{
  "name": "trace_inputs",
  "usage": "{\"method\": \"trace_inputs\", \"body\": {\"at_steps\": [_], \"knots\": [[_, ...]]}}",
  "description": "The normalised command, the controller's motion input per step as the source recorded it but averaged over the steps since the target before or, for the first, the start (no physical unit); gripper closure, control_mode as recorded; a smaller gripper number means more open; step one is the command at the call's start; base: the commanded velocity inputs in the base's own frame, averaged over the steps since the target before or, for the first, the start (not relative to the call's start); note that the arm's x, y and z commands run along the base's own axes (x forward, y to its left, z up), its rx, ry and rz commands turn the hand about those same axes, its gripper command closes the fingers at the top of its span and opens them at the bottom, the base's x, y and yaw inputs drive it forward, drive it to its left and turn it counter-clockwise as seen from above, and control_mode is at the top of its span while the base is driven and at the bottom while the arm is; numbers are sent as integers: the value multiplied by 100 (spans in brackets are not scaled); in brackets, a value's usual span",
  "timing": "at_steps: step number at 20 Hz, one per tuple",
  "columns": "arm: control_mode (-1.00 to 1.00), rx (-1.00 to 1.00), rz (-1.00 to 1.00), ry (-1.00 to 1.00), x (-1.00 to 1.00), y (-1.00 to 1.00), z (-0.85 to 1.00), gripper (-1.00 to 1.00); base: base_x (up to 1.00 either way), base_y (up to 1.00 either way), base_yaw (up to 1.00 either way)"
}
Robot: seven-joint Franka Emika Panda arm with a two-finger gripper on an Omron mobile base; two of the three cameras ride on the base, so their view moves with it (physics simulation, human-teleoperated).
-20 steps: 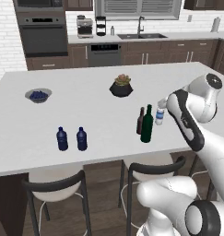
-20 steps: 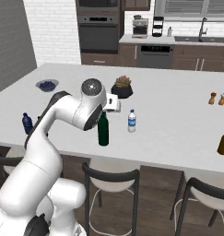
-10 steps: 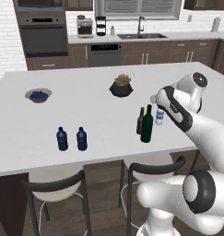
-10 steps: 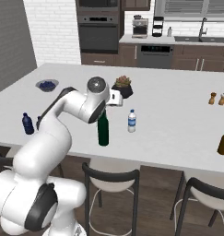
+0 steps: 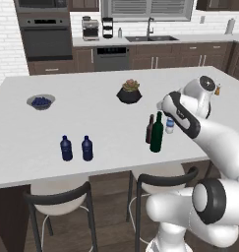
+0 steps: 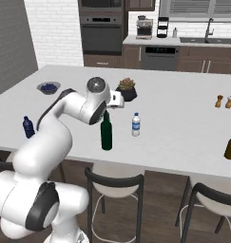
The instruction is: Move the plastic bottles in the middle to the plastics group, and the glass bottles in the middle to the glass group.
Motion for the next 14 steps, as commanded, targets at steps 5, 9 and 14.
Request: {"method": "trace_inputs", "body": {"at_steps": [5, 9, 14], "knots": [[-100, -8, 0, 0, 24, 25, -25, -100, 0, 0, 0], [-100, -1, 0, 0, 31, 2, -10, -100, 0, 0, 0], [-100, 1, 0, -1, 26, -12, -16, -100, 0, 0, 0]]}}
